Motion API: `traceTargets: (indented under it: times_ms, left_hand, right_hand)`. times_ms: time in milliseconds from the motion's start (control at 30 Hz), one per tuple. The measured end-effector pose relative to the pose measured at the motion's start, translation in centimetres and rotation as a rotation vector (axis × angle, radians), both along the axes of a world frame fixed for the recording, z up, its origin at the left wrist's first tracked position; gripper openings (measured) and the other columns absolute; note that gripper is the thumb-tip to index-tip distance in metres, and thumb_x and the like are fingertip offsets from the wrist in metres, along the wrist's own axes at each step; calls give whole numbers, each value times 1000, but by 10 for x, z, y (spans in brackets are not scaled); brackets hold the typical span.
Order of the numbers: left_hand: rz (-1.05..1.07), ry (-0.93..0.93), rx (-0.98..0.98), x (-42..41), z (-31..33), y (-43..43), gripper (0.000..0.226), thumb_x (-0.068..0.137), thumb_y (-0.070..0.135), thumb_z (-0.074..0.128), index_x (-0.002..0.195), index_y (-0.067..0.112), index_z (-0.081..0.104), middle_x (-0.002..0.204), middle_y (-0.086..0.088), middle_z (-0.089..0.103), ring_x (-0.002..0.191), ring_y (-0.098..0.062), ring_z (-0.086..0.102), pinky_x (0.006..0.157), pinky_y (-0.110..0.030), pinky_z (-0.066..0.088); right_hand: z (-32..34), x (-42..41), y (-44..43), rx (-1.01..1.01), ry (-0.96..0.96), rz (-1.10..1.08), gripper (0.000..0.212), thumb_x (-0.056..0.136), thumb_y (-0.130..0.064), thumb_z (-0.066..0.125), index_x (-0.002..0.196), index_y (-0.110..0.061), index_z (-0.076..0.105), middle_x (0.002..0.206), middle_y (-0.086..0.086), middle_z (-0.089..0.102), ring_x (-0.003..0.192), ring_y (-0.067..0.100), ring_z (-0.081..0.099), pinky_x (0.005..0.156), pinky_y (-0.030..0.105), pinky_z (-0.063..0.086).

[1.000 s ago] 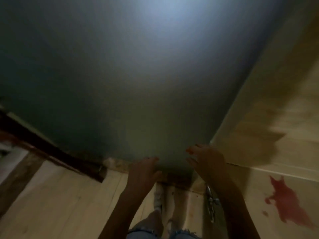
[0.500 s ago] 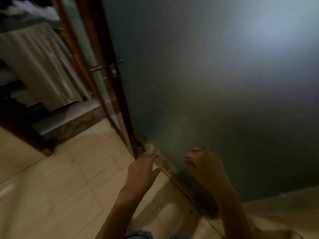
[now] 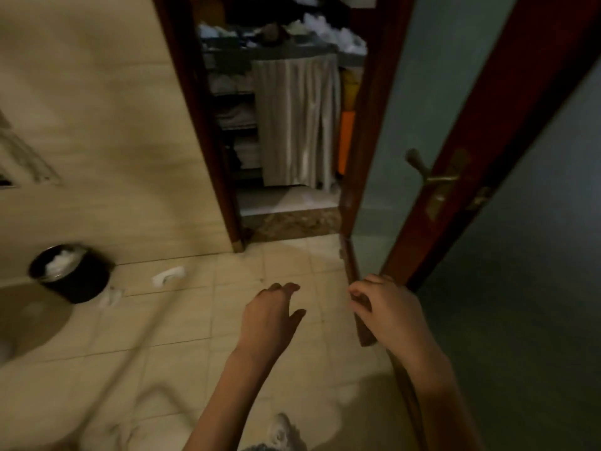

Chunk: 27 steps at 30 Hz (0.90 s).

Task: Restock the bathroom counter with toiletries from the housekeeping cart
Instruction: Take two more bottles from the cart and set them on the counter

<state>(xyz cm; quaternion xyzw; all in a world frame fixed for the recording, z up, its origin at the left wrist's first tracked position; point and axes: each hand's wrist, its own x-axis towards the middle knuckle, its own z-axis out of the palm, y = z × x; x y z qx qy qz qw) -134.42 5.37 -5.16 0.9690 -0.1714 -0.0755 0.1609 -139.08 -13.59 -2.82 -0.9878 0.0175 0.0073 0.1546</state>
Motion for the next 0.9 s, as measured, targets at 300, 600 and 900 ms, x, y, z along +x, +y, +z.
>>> traceTargets:
  times_ms: [300, 600, 900]
  left_hand:
    - [162, 5, -24, 85, -11, 68, 46, 94, 43, 54, 138, 32, 44, 124, 10, 59, 110, -7, 57, 88, -22, 49]
    - [147, 50, -45, 175, -26, 50, 46, 93, 45, 54, 137, 34, 44, 124, 12, 59, 112, -5, 56, 89, -19, 44]
    - [115, 10, -21, 347, -7, -1, 42, 92, 45, 56, 131, 31, 51, 121, 10, 61, 111, -8, 57, 91, -22, 46]
  right_hand:
    - [-10, 114, 64, 26, 39, 147, 29, 96, -40, 51, 123, -32, 60, 118, -16, 59, 107, 4, 52, 85, 22, 42]
    - [-25, 221, 58, 25, 90, 155, 29, 98, -39, 48, 124, -32, 58, 122, -15, 56, 109, 4, 51, 84, 20, 39]
    - [-8, 390, 5, 73, 36, 150, 28, 97, -37, 50, 123, -29, 59, 120, -11, 58, 106, 6, 54, 81, 20, 40]
